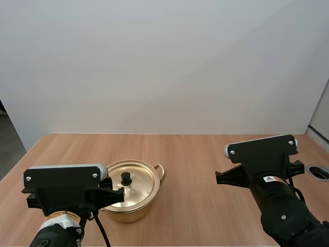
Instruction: Open the pot, put the car inside, and close it
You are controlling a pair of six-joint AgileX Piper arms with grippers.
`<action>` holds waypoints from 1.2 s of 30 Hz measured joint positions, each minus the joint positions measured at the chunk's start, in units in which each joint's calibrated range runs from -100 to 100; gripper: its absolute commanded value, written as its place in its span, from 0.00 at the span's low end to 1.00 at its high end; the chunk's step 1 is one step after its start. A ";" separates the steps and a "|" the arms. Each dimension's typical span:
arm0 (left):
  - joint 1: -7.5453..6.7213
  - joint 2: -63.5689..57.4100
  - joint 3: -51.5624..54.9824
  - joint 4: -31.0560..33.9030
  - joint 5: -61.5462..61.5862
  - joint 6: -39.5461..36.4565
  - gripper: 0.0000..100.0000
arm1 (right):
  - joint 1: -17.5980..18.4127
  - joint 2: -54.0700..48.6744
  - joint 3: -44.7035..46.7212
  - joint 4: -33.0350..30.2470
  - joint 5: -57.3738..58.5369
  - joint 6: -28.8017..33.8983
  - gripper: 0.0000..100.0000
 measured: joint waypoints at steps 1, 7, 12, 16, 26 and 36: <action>0.00 0.00 0.00 0.00 0.00 0.00 1.00 | 0.00 -1.58 0.00 0.14 2.48 -0.26 0.00; 0.00 0.00 0.00 0.00 -0.03 0.00 1.00 | 0.00 -13.08 1.43 -1.15 18.19 3.79 0.00; 0.00 0.00 0.00 0.00 -0.03 0.00 1.00 | 0.00 -22.39 4.08 -9.11 31.29 11.25 0.00; 0.00 0.00 0.00 0.00 0.55 -0.11 1.00 | 0.27 -26.88 4.08 -15.92 37.29 17.19 0.00; 0.00 0.00 0.00 0.00 1.26 -3.55 0.96 | 0.67 -27.49 4.08 -32.99 39.78 32.07 0.00; 0.00 0.00 0.00 0.00 2.31 -7.82 0.00 | 0.67 -27.49 4.08 -37.11 38.96 42.95 0.00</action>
